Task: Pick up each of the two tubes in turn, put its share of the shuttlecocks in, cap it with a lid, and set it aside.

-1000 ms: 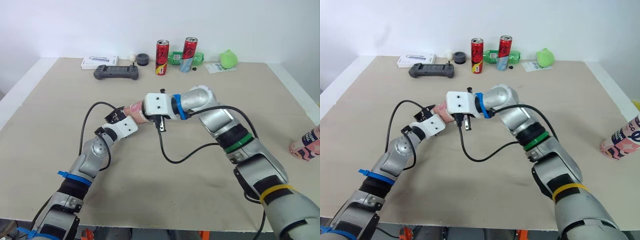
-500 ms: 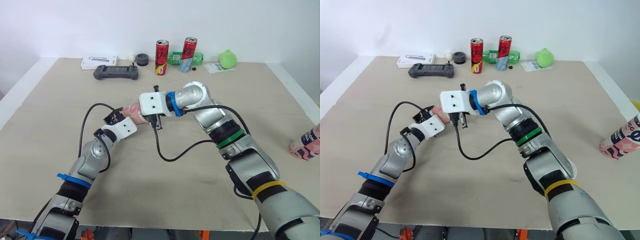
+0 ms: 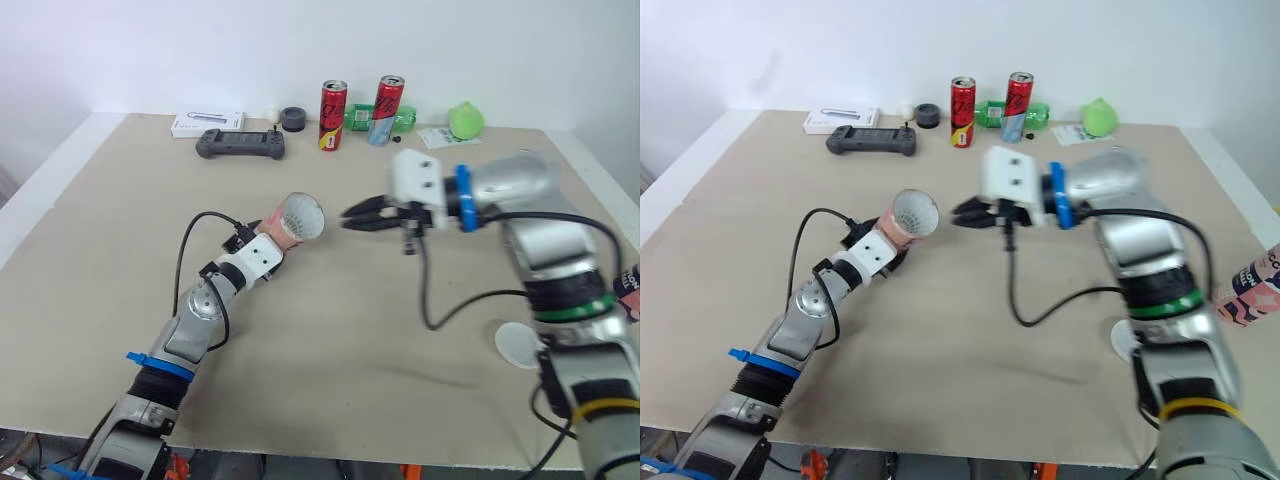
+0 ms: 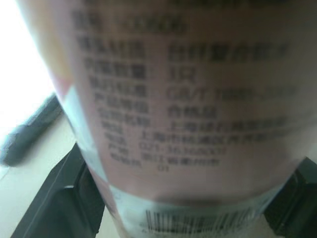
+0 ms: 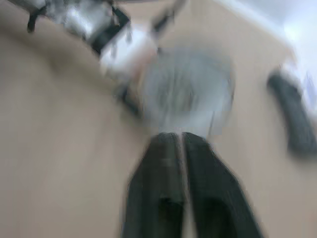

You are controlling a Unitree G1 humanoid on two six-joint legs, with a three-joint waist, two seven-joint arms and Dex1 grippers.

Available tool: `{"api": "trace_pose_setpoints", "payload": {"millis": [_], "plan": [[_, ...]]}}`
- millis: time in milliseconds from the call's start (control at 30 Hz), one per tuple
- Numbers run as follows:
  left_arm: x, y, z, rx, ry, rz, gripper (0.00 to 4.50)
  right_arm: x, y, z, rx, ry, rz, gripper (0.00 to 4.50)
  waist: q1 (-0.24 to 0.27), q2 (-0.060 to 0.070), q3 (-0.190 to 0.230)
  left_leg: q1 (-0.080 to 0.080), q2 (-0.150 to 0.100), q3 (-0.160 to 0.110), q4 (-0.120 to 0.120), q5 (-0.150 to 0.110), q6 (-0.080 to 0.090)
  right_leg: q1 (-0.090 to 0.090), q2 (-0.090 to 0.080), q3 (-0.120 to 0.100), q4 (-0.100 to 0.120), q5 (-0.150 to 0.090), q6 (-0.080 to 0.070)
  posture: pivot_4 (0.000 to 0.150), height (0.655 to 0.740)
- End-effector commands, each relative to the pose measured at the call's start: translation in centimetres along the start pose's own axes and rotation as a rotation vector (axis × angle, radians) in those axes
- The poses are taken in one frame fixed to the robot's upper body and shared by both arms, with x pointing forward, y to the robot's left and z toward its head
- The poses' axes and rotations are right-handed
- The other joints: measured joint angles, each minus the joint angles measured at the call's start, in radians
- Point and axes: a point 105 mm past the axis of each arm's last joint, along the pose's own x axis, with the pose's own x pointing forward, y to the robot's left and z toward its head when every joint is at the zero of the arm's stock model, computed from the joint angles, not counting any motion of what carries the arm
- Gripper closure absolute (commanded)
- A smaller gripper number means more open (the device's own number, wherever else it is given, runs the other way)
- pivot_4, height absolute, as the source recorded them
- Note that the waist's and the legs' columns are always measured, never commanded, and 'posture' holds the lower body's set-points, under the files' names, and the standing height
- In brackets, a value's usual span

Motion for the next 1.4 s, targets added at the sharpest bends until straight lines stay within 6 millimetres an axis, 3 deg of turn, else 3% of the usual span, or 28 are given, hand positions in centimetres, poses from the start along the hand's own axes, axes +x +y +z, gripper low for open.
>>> {"api": "trace_pose_setpoints", "payload": {"millis": [33,167,300,400,667,800,900,1133,1167,1267,1367,1400], "plan": [[-0.3,-0.7,3.6,-0.173,-0.183,-0.062,0.87,-3.0,0.7,-1.3,0.06,0.063,0.008,2.14,0.002,0.001,0.0,0.0,-0.001,0.001,0.0,0.0,0.0,0.0,-0.001,0.0,0.0,-0.001,0.001,0.15,0.74],[-1.1,-3.4,4.6,-0.393,-0.26,-0.202,0.87,-8.1,2.8,-7.6,0.244,0.344,0.024,0.08,0.008,0.001,0.0,0.002,-0.001,0.003,0.0,0.0,0.001,0.0,-0.002,0.0,0.0,-0.005,0.007,0.15,0.74],[-2.1,-6.5,2.4,-0.427,-0.156,-0.347,0.87,-10.6,4.1,-11.0,0.344,0.465,0.012,0.03,0.002,0.003,0.0,0.003,-0.001,0.007,0.001,0.0,0.001,0.0,-0.003,0.001,0.0,-0.004,0.007,0.15,0.74],[-2.6,-7.6,1.4,-0.401,-0.105,-0.395,0.87,-11.8,5.3,-13.1,0.405,0.525,0.014,0.03,-0.003,0.003,0.0,0.004,-0.001,0.007,0.001,0.0,0.001,0.0,-0.003,0.002,0.0,-0.004,0.009,0.15,0.74],[-3.3,-8.6,-0.5,-0.395,-0.003,-0.453,0.87,-11.8,7.5,-16.6,0.521,0.563,0.005,0.03,-0.011,0.004,-0.001,0.004,-0.002,0.007,0.005,0.0,0.001,0.003,-0.003,0.003,0.0,-0.003,0.011,0.15,0.74],[-3.3,-8.5,-0.7,-0.383,0.003,-0.45,0.87,-11.6,8.1,-17.4,0.538,0.572,0.011,0.03,-0.015,0.006,-0.002,0.004,-0.002,0.007,0.005,0.0,0.001,0.003,-0.003,0.003,0.0,-0.002,0.011,0.15,0.74],[-3.2,-8.4,-0.7,-0.376,0.002,-0.449,0.87,-11.2,8.5,-17.7,0.546,0.576,0.031,0.73,-0.016,0.006,-0.002,0.006,-0.002,0.007,0.006,0.0,0.001,0.005,-0.003,0.003,0.0,-0.002,0.011,0.15,0.74],[-3.0,-8.1,-0.7,-0.378,0.005,-0.438,0.87,-10.7,8.9,-16.9,0.574,0.54,0.069,4.24,-0.016,0.005,-0.002,0.006,-0.002,0.007,0.007,0.0,0.001,0.006,-0.003,0.003,0.0,-0.003,0.01,0.15,0.74],[-3.0,-8.1,-0.8,-0.379,0.008,-0.44,0.87,-10.7,8.7,-16.6,0.567,0.531,0.068,4.45,-0.016,0.005,-0.002,0.007,-0.002,0.007,0.007,0.0,0.001,0.006,-0.003,0.003,0.0,-0.003,0.01,0.15,0.74],[-3.0,-8.2,-0.9,-0.378,0.016,-0.447,0.87,-9.9,7.1,-14.5,0.485,0.484,0.073,4.45,-0.017,0.005,-0.002,0.007,-0.002,0.007,0.008,0.0,0.001,0.006,-0.003,0.003,0.0,-0.003,0.01,0.15,0.74],[-2.8,-8.1,-0.7,-0.383,0.014,-0.449,0.87,-8.5,4.3,-10.1,0.335,0.393,0.075,4.45,-0.026,0.01,-0.003,0.007,-0.002,0.007,0.009,0.0,0.0,0.006,-0.003,0.004,0.0,-0.002,0.01,0.15,0.74],[-2.7,-8.1,-0.7,-0.385,0.014,-0.45,0.87,-7.6,2.9,-7.5,0.269,0.319,0.073,4.45,-0.026,0.011,-0.003,0.007,-0.002,0.008,0.01,0.0,0.0,0.006,-0.003,0.004,0.0,-0.002,0.011,0.15,0.74]]}}
